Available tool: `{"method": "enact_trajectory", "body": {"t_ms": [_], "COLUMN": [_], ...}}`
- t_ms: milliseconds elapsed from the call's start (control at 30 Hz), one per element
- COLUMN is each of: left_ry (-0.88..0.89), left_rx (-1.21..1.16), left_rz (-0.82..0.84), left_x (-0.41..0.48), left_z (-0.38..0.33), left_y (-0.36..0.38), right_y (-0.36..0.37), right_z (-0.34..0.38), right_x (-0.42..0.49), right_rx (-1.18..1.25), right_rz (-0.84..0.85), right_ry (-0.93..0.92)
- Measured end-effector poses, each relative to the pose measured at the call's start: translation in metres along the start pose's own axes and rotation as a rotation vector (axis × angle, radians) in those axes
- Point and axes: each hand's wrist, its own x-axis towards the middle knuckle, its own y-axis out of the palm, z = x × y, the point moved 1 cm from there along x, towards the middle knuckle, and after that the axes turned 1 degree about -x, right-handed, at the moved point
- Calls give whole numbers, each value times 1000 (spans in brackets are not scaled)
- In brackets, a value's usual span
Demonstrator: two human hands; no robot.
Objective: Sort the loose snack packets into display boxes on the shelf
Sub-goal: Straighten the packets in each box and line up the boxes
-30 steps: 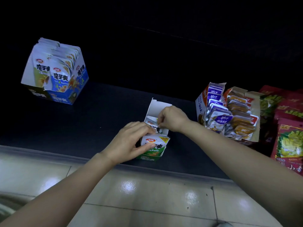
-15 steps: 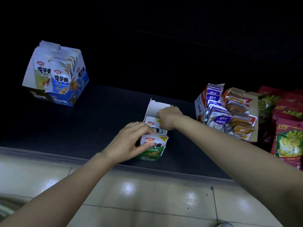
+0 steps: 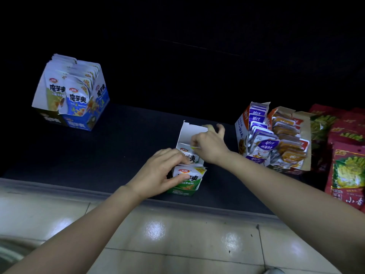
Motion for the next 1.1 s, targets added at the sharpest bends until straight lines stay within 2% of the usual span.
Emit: {"method": "enact_trajectory", "body": {"t_ms": [133, 233, 300, 333, 433, 567, 700, 767, 833, 900, 1033, 1100], "left_ry": [-22, -40, -77, -89, -56, -96, -32, -91, -161, -137, -68, -65], "left_rx": [-9, -3, 14, 24, 124, 237, 153, 73, 30, 51, 60, 59], "left_rz": [-4, -11, -9, -7, -29, -121, -29, -22, -14, -4, 3, 3], "left_x": [0, 1, 5, 6, 8, 8, 5, 4, 4, 4, 5, 5], "left_z": [0, -2, -2, -2, -3, -7, -7, -8, -7, -2, 3, 4], "left_y": [0, 0, -1, -2, -1, -1, 0, 0, 0, 1, 1, -1], "right_y": [7, 6, -5, -12, -27, -31, -32, -35, -38, -37, -34, -40], "right_z": [-7, -14, -16, -16, -18, -22, -25, -28, -30, -29, -12, -4], "right_x": [-11, -13, -12, -12, -20, -39, -45, -44, -39, -33, -23, -14], "right_rx": [114, 255, 312, 335, 449, 616, 725, 777, 834, 835, 556, 529], "right_rz": [-146, -350, -435, -423, -236, -16, 117, 179, 85, -76, -116, -107], "right_ry": [-78, -105, -189, -251, -381, -355, -323, -286, -212, -140, -167, -156]}}
